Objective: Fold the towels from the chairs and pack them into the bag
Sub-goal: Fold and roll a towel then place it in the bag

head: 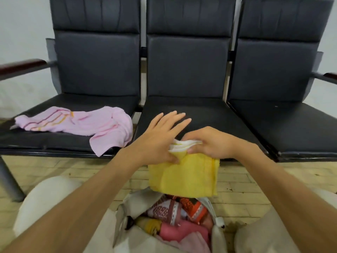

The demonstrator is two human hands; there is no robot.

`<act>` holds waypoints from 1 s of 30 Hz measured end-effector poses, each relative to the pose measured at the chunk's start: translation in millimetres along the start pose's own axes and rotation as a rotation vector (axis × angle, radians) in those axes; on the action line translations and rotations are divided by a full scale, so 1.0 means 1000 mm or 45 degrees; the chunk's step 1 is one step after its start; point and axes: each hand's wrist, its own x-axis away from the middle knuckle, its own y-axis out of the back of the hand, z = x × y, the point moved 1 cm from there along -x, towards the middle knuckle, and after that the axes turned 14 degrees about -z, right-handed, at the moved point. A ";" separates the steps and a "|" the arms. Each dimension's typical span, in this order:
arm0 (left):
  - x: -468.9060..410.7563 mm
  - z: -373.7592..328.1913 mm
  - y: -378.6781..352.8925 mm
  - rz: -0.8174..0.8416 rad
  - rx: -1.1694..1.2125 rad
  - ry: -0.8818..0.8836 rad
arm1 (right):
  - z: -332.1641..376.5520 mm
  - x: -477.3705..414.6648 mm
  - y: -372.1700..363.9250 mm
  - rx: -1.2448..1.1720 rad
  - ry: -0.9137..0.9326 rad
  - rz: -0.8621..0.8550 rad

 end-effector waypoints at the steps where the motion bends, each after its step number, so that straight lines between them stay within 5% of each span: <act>1: 0.001 -0.003 -0.002 0.096 -0.073 -0.042 | 0.002 0.004 -0.002 0.005 0.017 0.032; 5: 0.003 -0.014 0.000 0.496 0.054 0.144 | -0.001 0.016 0.004 0.024 -0.042 0.032; 11: 0.003 -0.017 -0.011 0.605 0.329 0.158 | -0.015 0.037 0.013 0.186 -0.165 0.105; 15: -0.001 -0.013 -0.006 0.463 0.549 0.244 | -0.026 0.050 0.021 0.188 -0.221 0.054; 20: -0.007 -0.003 0.011 -0.043 0.992 0.736 | -0.038 0.065 0.042 -0.435 -0.413 -0.368; 24: -0.007 -0.015 0.015 -0.036 1.563 1.027 | -0.034 0.066 0.039 -0.791 -0.467 -0.581; 27: -0.006 -0.019 0.015 0.033 1.616 1.111 | -0.034 0.061 0.039 -0.883 -0.475 -0.639; 30: -0.004 -0.017 0.018 0.109 1.529 1.080 | -0.035 0.057 0.043 -0.665 -0.427 -0.620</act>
